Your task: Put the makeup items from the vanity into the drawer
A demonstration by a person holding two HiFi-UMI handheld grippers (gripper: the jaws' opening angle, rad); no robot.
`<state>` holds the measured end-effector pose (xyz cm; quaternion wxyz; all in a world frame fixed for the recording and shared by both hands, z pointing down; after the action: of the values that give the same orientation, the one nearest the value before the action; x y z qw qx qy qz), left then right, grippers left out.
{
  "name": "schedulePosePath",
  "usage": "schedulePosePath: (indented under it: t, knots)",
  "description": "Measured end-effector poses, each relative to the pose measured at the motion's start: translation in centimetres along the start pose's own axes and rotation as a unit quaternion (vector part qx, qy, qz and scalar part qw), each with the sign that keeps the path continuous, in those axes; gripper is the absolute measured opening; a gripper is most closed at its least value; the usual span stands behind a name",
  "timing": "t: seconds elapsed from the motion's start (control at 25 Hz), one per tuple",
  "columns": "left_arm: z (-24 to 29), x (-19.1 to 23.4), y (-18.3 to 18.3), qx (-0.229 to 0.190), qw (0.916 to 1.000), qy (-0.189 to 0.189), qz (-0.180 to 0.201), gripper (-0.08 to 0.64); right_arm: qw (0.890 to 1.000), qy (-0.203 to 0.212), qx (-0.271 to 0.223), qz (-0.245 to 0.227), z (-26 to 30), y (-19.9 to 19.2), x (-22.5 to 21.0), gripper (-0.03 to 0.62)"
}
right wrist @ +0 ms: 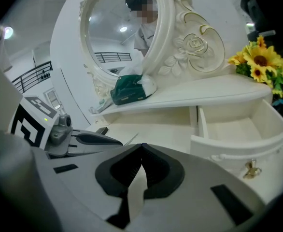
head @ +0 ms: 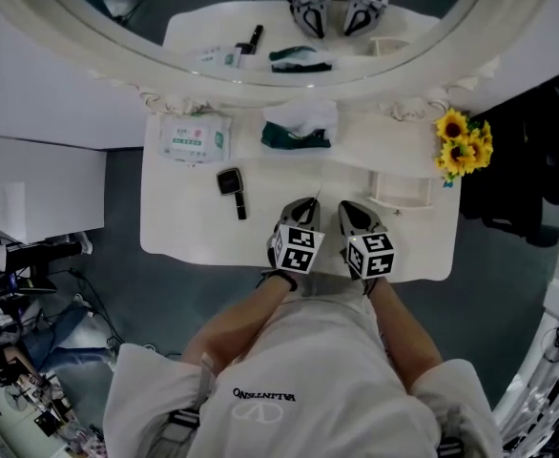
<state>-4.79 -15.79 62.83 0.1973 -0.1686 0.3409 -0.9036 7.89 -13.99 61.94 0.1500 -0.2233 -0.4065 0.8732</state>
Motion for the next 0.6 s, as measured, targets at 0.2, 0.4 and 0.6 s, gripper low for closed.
schedulePosePath:
  t: [0.2,0.4,0.6]
  knots:
    - [-0.8,-3.0,1.0,-0.009,0.9992,-0.038,-0.009,0.02,0.999,-0.032,-0.012,0.02,-1.8,-0.5,-0.4,0.012]
    - [-0.8,-6.0,1.5,-0.013,0.9972,-0.074,0.009,0.02,0.996,-0.076,-0.025,0.045,-4.6,-1.9,-1.4,0.012]
    - [-0.7,-8.9,2.2,-0.021,0.9936,-0.106,0.034,0.02,0.99,-0.118,-0.04,0.068,-7.7,-3.0,-2.6,0.012]
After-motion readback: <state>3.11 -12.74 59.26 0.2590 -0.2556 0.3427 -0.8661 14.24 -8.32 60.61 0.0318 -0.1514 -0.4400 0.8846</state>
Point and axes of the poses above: the fingertips, and each gripper's own axes: z forward along the fingers, x to its left, y out of its top, the point moved 7 cm from there along -z, backward along the fingers, and after that the axes turned 8 degrees about -z, right-handed, at the moved point
